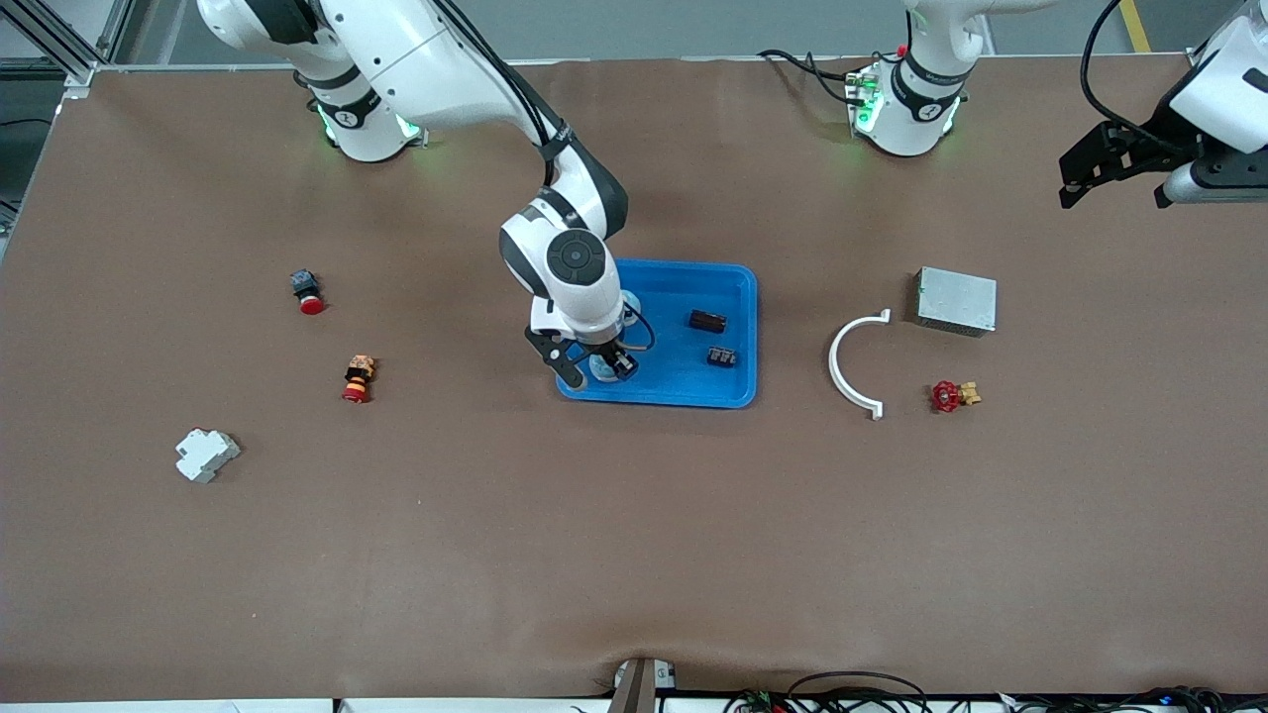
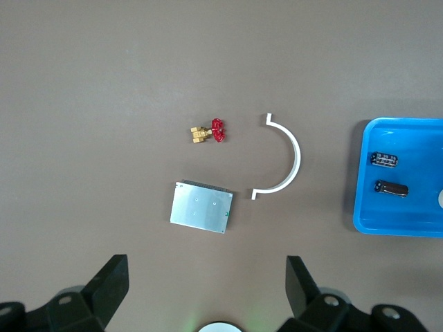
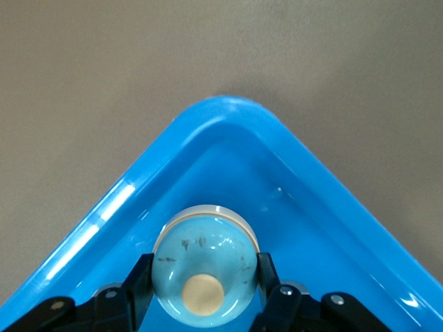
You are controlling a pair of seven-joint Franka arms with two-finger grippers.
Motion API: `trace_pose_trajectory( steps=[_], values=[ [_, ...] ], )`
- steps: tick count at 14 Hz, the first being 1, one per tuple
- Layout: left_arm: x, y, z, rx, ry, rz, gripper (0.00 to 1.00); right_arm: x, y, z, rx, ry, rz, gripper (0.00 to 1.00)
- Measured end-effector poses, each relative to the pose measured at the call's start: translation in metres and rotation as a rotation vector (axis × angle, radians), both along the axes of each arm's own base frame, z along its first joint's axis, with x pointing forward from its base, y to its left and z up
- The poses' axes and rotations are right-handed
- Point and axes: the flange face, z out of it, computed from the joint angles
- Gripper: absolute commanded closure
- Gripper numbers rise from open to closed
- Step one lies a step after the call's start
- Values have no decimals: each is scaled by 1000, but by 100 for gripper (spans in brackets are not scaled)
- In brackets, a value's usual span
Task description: Place electrolytic capacitor and blue bell in tray
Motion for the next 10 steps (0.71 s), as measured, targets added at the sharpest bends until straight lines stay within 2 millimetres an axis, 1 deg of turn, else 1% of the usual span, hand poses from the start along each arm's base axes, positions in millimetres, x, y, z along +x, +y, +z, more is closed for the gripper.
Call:
trace_pose_trajectory(
  steps=[3,5,8,10],
  values=[
    [0,-1,-1,0,1,-1,0,-3,4,-1,1,0,0,100],
    [0,-6,-1,1,1,-6,0,-3,4,-3,-2,2,0,100],
    [1,-12,-3,3,2,34,0,-3,5,-13,1,-2,0,100],
    [4,-13,-8,3,9,62,0,-2,6,-14,4,-6,-6,100]
  ],
)
